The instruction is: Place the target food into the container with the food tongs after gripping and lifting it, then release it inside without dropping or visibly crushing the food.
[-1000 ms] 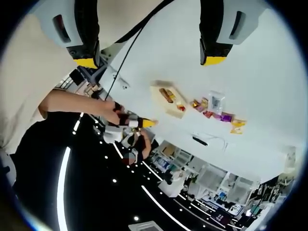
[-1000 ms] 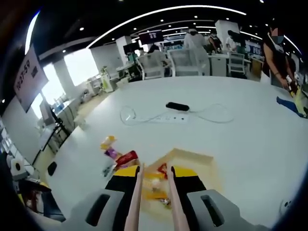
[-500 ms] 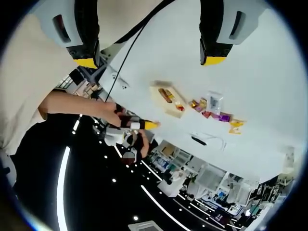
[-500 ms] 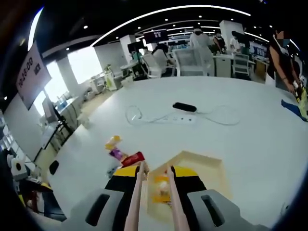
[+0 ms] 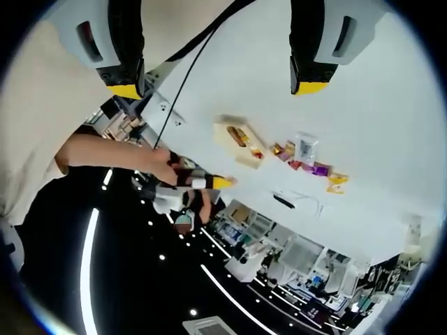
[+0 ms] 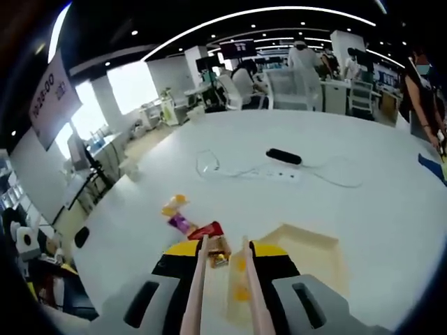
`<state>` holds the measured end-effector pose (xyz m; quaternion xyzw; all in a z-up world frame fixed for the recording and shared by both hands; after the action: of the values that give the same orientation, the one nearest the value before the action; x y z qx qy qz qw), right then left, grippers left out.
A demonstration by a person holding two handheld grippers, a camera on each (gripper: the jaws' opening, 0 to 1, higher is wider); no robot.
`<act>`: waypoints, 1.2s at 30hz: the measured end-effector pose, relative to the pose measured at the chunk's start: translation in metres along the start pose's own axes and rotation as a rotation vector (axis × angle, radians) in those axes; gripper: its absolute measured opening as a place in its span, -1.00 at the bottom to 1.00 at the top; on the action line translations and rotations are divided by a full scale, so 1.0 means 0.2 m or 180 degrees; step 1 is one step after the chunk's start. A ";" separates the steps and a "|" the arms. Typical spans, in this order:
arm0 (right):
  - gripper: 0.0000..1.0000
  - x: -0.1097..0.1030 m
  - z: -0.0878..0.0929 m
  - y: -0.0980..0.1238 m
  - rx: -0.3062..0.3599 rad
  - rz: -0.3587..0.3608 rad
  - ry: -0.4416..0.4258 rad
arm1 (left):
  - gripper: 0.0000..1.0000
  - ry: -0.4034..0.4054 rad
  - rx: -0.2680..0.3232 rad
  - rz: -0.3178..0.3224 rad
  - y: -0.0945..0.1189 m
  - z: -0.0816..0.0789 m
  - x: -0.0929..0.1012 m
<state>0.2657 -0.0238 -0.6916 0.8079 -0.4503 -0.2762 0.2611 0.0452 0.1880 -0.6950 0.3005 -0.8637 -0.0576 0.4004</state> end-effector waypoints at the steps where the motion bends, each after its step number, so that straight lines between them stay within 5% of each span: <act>1: -0.48 -0.01 0.00 0.00 0.0000 -0.0011 0.0008 | 0.72 0.0001 0.0003 -0.0002 0.00 0.00 0.00; 17: -0.48 -0.16 -0.05 -0.08 -0.0065 -0.0169 0.0187 | 0.72 0.0082 0.0101 -0.0121 0.07 0.03 -0.02; 28: -0.47 -0.22 -0.01 -0.13 -0.0182 -0.0240 0.0262 | 0.71 0.0118 0.0131 -0.0155 0.08 0.03 -0.03; 31: -0.47 -0.22 0.03 -0.15 -0.0367 -0.0186 0.0652 | 0.71 0.0121 0.0130 -0.0163 0.08 0.03 -0.03; 36: -0.48 -0.22 0.04 -0.17 -0.0350 -0.0210 0.0572 | 0.71 0.0129 0.0129 -0.0169 0.08 0.03 -0.03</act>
<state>0.2602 0.0286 -0.7101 0.8282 -0.3824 -0.2354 0.3352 0.0363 0.2036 -0.6989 0.3325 -0.8482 -0.0446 0.4099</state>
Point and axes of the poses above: the point that each gripper's makers call its tool centre point, and the gripper's own axes: y roughly backward along the fingers, x roughly to its right, z roughly out of its underside, the point moved 3 cm from there along y, roughly backward along the fingers, and after that the axes turned 5 degrees about -x, right-handed, at the moved point
